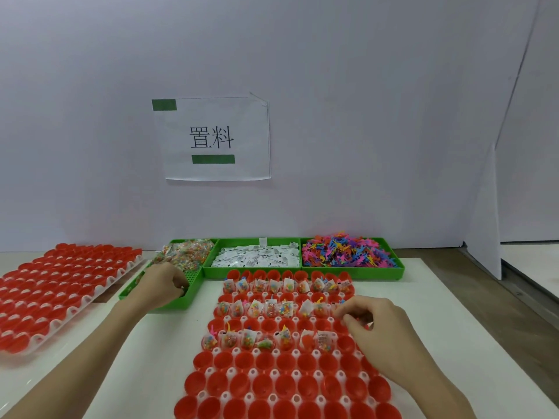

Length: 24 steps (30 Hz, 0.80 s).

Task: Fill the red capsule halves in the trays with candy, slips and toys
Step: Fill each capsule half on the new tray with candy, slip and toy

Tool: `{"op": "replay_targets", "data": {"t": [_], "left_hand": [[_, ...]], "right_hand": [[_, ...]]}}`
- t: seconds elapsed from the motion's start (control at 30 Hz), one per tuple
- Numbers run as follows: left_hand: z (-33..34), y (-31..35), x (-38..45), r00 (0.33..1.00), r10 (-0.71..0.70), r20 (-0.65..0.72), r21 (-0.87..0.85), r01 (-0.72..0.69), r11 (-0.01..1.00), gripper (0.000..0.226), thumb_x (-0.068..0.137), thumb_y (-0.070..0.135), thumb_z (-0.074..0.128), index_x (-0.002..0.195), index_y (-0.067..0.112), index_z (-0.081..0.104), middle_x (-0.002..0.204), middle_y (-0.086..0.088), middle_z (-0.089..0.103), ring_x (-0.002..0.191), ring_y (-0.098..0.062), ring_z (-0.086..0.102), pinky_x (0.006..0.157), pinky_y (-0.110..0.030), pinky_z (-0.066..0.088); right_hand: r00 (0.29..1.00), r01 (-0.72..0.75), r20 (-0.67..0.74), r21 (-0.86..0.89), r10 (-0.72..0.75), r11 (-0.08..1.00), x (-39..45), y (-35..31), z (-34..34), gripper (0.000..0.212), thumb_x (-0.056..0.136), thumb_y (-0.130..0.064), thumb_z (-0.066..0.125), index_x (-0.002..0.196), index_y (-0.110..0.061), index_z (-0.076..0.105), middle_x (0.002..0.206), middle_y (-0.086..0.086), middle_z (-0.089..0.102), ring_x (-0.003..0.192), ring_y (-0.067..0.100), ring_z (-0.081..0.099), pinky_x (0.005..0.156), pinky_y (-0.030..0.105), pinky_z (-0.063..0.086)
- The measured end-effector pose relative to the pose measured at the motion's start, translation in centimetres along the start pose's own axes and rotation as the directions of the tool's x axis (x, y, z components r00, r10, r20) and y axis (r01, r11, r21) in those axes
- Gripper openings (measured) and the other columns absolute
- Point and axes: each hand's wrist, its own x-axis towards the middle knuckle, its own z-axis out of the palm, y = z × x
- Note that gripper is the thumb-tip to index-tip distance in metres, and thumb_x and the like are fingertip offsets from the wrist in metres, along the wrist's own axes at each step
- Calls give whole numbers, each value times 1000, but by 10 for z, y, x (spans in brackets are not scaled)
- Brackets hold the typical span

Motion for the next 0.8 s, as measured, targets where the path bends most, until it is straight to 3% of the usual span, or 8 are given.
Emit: {"op": "replay_targets", "data": {"t": [0.13, 0.2, 0.3, 0.4, 0.5, 0.57, 0.63, 0.8], "left_hand": [[-3, 4, -10, 989, 62, -135, 119, -46, 992, 17, 91, -2, 66, 94, 6, 81, 96, -10, 75, 86, -23, 65, 78, -33, 53], [-8, 11, -21, 910, 109, -399, 86, -81, 993, 17, 91, -7, 66, 102, -1, 79, 94, -15, 70, 84, -33, 63, 71, -46, 55], [-12, 38, -46, 769, 47, -637, -156, -189, 969, 25, 91, -5, 68, 113, 2, 76, 91, -7, 66, 74, -25, 63, 70, -38, 56], [-9, 75, -75, 816, -72, -573, -554, -321, 768, 33, 91, -1, 71, 117, 18, 76, 91, 2, 72, 80, -13, 71, 77, -13, 54], [-2, 104, -90, 912, -80, -402, -813, -315, 490, 37, 91, -7, 67, 103, 25, 81, 94, -6, 75, 84, -18, 74, 76, -16, 57], [3, 114, -92, 929, -28, -370, -820, -312, 479, 34, 91, -7, 68, 94, 23, 84, 97, -6, 72, 84, -24, 70, 70, -27, 56], [7, 117, -95, 925, -3, -381, -804, -329, 495, 31, 89, -6, 72, 90, 22, 84, 96, -4, 70, 80, -19, 67, 66, -24, 52], [15, 106, -101, 936, 6, -352, -822, -312, 477, 34, 89, -7, 71, 86, 24, 84, 98, -2, 70, 90, -22, 71, 79, -41, 60]], "right_hand": [[1000, 5, -2, 6, -5, 1000, -1, -1, 0, 30, 96, -13, 65, 82, -39, 73, 84, -18, 71, 77, 2, 64, 59, 8, 45], [1000, 6, -1, 14, -6, 1000, -1, 0, 0, 31, 97, -13, 64, 83, -39, 73, 85, -19, 71, 78, 1, 64, 59, 8, 45], [1000, 10, -11, 24, -9, 1000, 0, 0, -3, 31, 97, -12, 64, 84, -39, 73, 87, -20, 71, 80, -3, 63, 60, 5, 44], [1000, 15, -24, 34, -14, 999, 1, 0, -3, 32, 96, -11, 66, 83, -39, 74, 86, -18, 72, 82, -7, 62, 61, 5, 44], [1000, 20, -20, 33, -20, 999, 1, 0, -1, 34, 95, -10, 67, 81, -40, 74, 83, -21, 73, 85, -11, 60, 61, 7, 45], [999, 36, -25, 43, -35, 998, 1, 1, 0, 36, 94, -8, 67, 80, -40, 75, 82, -27, 71, 85, -10, 61, 62, 7, 45], [998, 55, -31, 44, -54, 997, 1, 1, 0, 37, 94, -7, 67, 79, -40, 75, 82, -28, 72, 84, -7, 64, 62, 9, 47], [991, 115, -74, 65, -110, 991, 4, -6, 9, 32, 93, -8, 69, 85, -39, 75, 87, -21, 74, 84, 3, 68, 63, 14, 50]]}}
